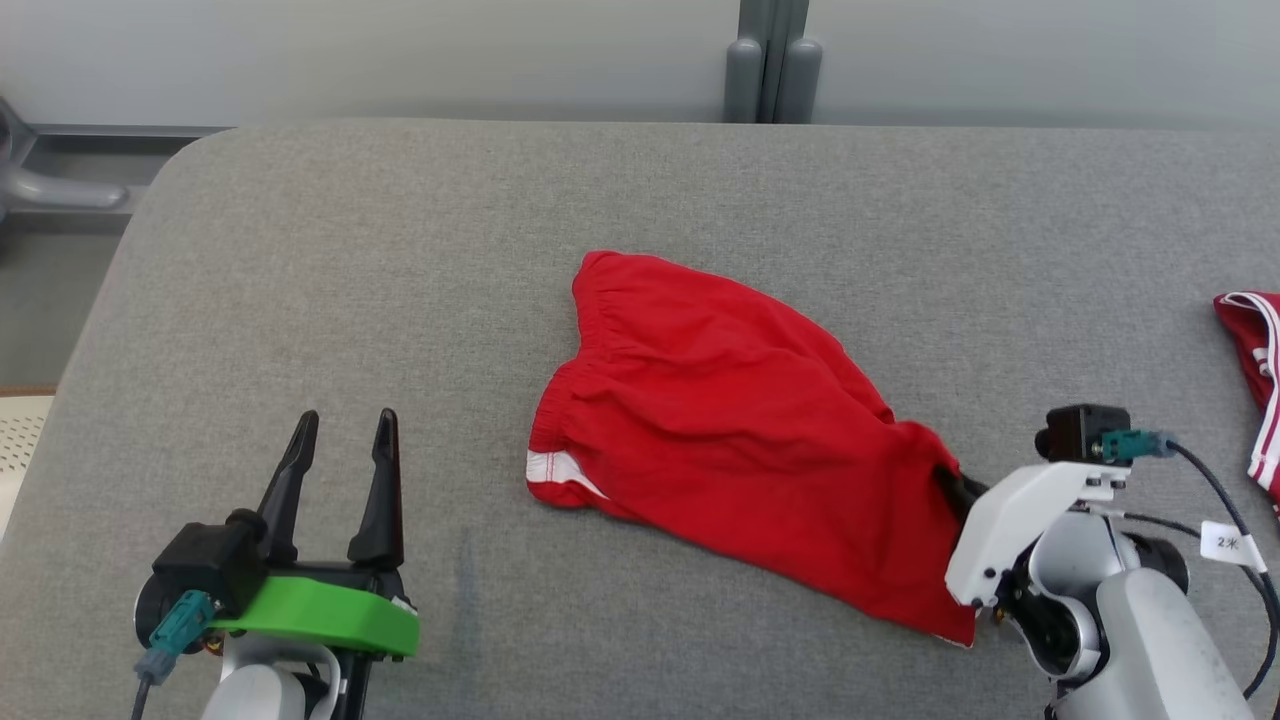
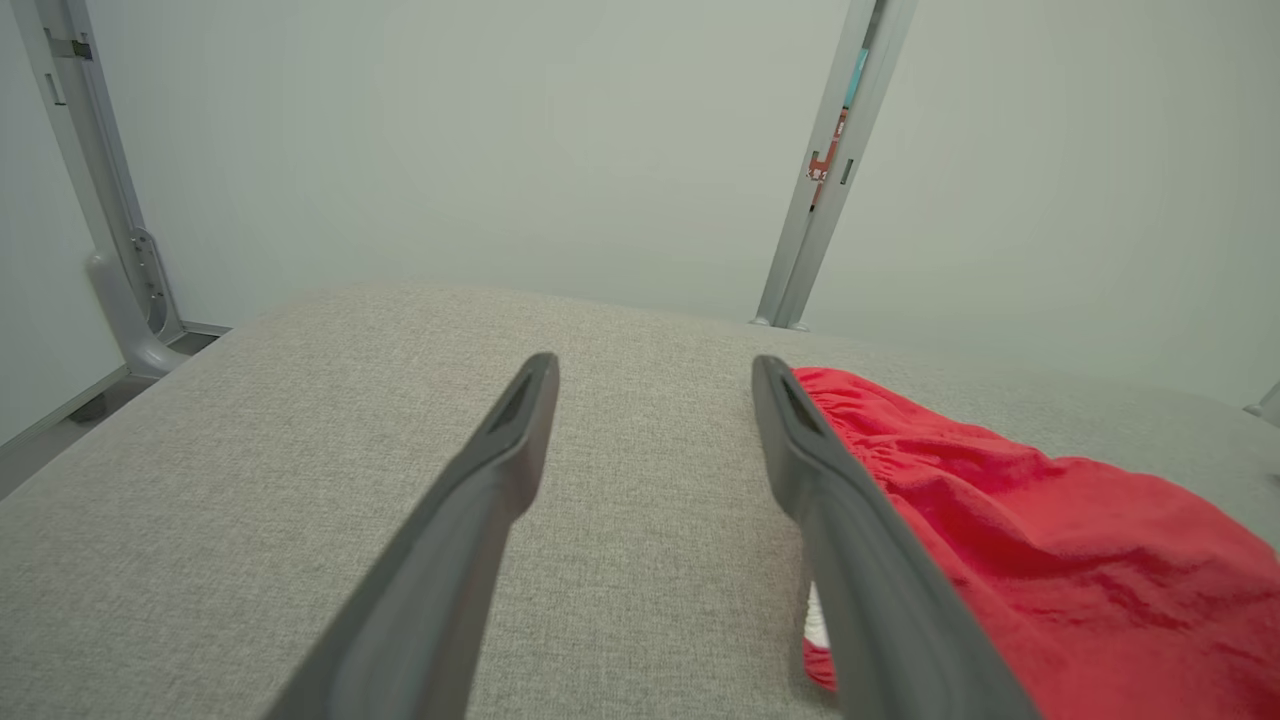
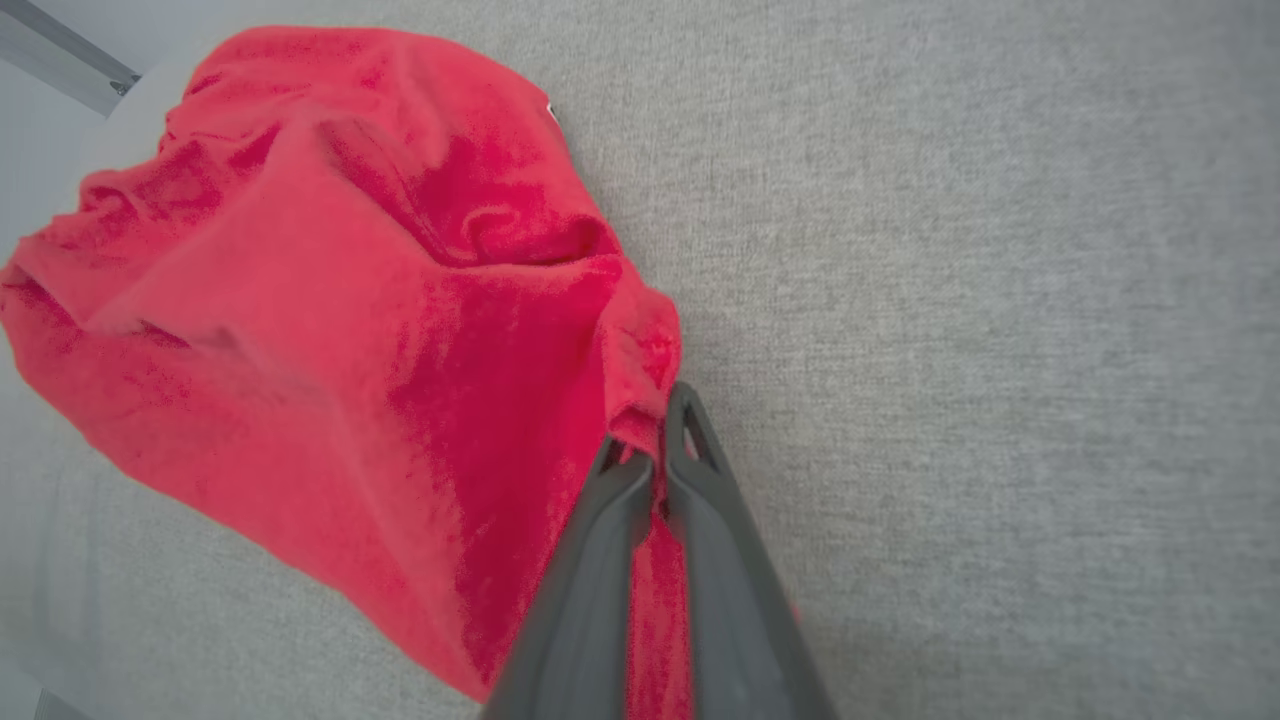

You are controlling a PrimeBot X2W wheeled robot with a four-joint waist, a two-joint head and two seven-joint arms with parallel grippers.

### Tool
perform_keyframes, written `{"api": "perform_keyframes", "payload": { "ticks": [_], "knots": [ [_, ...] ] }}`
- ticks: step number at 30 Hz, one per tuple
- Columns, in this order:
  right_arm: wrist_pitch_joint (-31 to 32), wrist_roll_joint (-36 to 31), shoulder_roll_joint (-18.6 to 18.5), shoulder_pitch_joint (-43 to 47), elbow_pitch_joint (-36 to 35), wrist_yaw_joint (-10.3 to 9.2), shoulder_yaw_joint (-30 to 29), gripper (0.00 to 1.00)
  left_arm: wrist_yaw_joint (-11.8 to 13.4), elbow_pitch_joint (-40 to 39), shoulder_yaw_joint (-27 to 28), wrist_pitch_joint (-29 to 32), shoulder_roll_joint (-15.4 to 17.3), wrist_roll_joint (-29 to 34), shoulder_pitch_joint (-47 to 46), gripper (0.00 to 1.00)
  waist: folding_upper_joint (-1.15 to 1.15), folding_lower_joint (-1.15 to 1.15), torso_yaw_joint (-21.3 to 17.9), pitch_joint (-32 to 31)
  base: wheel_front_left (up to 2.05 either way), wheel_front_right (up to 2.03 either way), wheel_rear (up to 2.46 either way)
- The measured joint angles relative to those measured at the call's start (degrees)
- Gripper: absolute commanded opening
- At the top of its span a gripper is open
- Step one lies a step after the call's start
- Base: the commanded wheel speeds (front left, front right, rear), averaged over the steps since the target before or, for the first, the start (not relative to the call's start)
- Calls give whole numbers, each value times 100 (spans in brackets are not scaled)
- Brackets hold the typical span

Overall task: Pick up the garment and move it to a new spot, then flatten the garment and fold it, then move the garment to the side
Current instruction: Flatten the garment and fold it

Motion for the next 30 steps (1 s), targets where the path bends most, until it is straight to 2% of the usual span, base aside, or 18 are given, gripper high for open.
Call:
{"api": "perform_keyframes", "payload": {
  "ticks": [6,12,13,14,21,30],
  "knots": [
    [-349,-699,-104,-610,-53,0,-65,0,0,-53,36,0,-5,0,-62,100,0,0,-2,49,0,0,0],
    [-700,-1096,-237,-1178,365,0,-54,0,0,-77,23,0,-16,1,-133,100,0,0,41,107,0,0,0],
    [-769,-1139,-249,-1254,478,0,-55,20,0,-77,16,0,-18,1,-143,100,0,0,51,118,0,0,0],
    [-820,-1209,-274,-1321,582,0,-44,100,0,-77,10,0,-20,1,-149,100,0,0,62,128,0,0,0],
    [-1486,-1740,-328,-1497,809,0,-257,100,0,-52,0,0,-27,1,-176,100,0,0,124,127,0,0,0],
    [-3131,-1886,-488,-693,-87,0,-10,100,0,130,199,0,-53,10,-46,100,0,0,12,-64,0,0,0]
  ]
}}
